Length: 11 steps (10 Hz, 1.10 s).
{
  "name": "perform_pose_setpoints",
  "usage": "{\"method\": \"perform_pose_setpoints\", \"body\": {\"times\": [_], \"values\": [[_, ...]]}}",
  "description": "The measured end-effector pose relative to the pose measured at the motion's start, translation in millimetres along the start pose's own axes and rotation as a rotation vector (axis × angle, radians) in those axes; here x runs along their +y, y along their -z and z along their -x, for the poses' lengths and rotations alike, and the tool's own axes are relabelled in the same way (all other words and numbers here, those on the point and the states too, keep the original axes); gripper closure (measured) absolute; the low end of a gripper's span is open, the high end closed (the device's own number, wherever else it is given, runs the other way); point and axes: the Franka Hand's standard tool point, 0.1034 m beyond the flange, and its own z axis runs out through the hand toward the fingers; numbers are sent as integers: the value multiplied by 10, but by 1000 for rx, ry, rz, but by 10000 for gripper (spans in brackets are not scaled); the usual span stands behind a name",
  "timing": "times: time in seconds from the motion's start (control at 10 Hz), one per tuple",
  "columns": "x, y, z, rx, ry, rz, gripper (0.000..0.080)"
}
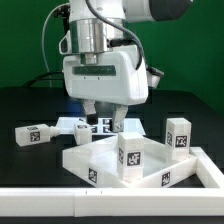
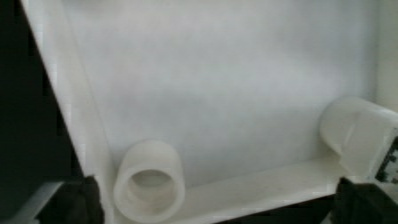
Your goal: Assemble square table
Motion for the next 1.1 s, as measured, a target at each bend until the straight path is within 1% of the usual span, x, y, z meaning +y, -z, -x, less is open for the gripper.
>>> {"method": "perform_pose_setpoints", "body": {"times": [0.1,0.2,0.4,0.7,0.8,0.9,1.0,1.1], "values": [[4,-8,3,0,4,2,151],[33,-43,12,-4,120,9,151],[153,-143,7,-28,279,30,151],[150,-143,5,-26,258,31,151],[204,-167,13,-48,266,36,151],[347,-227,7,-106,239,49,151],[438,-310,-11,-108,230,65,151],[495,-406,25,-96,234,78,151]]}}
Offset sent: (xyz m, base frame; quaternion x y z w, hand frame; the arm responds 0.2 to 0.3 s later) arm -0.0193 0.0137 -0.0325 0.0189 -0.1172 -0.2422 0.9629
